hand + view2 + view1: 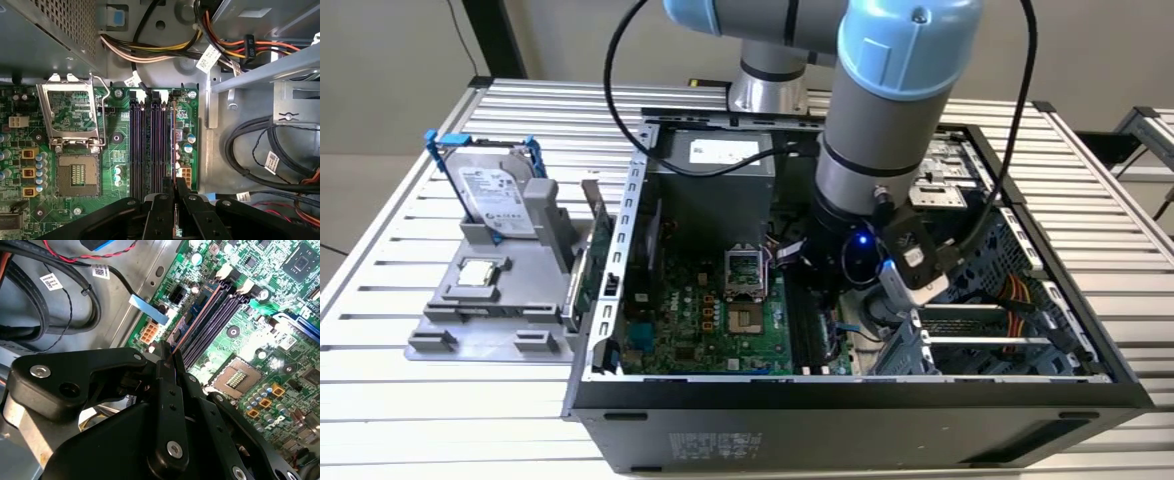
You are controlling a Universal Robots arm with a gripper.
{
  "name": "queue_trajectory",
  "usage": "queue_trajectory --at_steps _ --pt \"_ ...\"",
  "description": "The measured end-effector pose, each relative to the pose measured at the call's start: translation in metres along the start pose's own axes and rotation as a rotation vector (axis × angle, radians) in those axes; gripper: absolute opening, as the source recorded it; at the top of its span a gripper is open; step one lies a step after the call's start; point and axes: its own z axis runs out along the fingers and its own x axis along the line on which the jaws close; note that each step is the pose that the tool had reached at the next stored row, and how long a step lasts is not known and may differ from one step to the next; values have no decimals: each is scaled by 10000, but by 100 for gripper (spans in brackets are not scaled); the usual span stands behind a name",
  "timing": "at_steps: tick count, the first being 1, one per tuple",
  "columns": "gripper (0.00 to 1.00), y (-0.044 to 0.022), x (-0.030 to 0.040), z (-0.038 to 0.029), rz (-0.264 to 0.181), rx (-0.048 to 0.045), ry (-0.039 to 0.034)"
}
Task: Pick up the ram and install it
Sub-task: 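Insert the ram into the slot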
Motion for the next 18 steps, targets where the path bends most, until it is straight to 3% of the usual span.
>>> queue_trajectory --at_steps 7,12,18 --pt "0 -12 15 6 -131 -3 2" --pt "0 -17 19 7 -148 68 27" --pt "0 -18 32 26 -100 73 34"
